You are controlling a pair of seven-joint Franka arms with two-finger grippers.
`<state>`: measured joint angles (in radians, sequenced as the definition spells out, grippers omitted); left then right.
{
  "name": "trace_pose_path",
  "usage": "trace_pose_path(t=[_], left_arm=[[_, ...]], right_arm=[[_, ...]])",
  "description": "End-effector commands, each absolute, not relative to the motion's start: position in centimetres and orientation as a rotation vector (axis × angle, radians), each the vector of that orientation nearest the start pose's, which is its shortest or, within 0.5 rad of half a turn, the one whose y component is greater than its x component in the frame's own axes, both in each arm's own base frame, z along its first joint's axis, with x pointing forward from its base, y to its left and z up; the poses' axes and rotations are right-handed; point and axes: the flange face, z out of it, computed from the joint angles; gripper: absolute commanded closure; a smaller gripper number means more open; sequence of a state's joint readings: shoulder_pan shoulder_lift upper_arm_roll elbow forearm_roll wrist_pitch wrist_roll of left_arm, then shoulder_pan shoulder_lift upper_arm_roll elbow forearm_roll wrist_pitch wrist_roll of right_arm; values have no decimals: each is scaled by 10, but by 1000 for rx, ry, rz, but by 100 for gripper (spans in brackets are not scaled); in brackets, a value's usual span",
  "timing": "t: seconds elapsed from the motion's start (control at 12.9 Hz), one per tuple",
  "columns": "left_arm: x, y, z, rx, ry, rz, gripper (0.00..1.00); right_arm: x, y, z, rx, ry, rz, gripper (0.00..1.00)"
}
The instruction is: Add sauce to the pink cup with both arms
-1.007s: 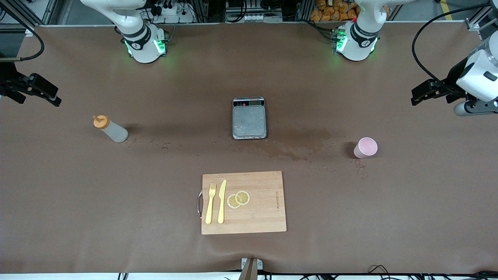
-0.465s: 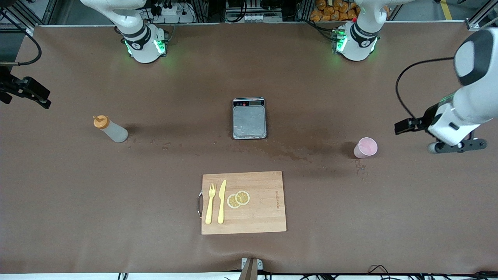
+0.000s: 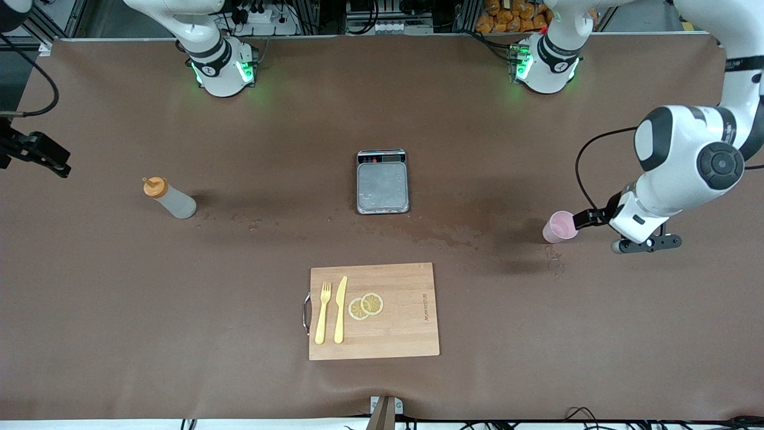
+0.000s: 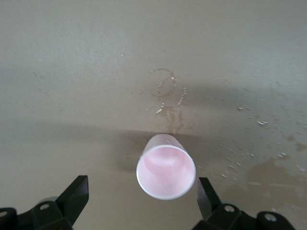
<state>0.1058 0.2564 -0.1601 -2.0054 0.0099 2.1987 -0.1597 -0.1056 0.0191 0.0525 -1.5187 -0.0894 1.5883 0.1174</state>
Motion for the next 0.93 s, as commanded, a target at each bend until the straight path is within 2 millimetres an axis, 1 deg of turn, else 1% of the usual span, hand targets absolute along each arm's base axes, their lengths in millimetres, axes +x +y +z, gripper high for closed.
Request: trace_pose_path(t=[0.0, 0.08, 0.15, 0.31, 0.39, 0.46, 0.62, 0.85], left_arm=[[583, -24, 294, -3167, -154, 133, 0], [578, -23, 284, -3167, -156, 135, 0], [575, -23, 277, -3169, -156, 126, 2], [573, -25, 260, -3171, -153, 153, 15], [573, -24, 254, -3171, -155, 167, 22], [572, -24, 250, -3171, -155, 179, 30], [571, -25, 245, -3170, -158, 192, 55], [571, -26, 241, -3170, -154, 204, 95]], right_arm=[[559, -71, 632, -3129, 396, -49, 0], [557, -73, 625, -3128, 405, 9, 0], [556, -76, 616, -3119, 419, 91, 0], [556, -100, 596, -3100, 477, 192, 0], [558, -108, 586, -3092, 490, 233, 0], [558, -114, 581, -3085, 508, 252, 0], [558, -134, 571, -3026, 569, 273, 0], [558, -182, 535, -2818, 808, 367, 0]])
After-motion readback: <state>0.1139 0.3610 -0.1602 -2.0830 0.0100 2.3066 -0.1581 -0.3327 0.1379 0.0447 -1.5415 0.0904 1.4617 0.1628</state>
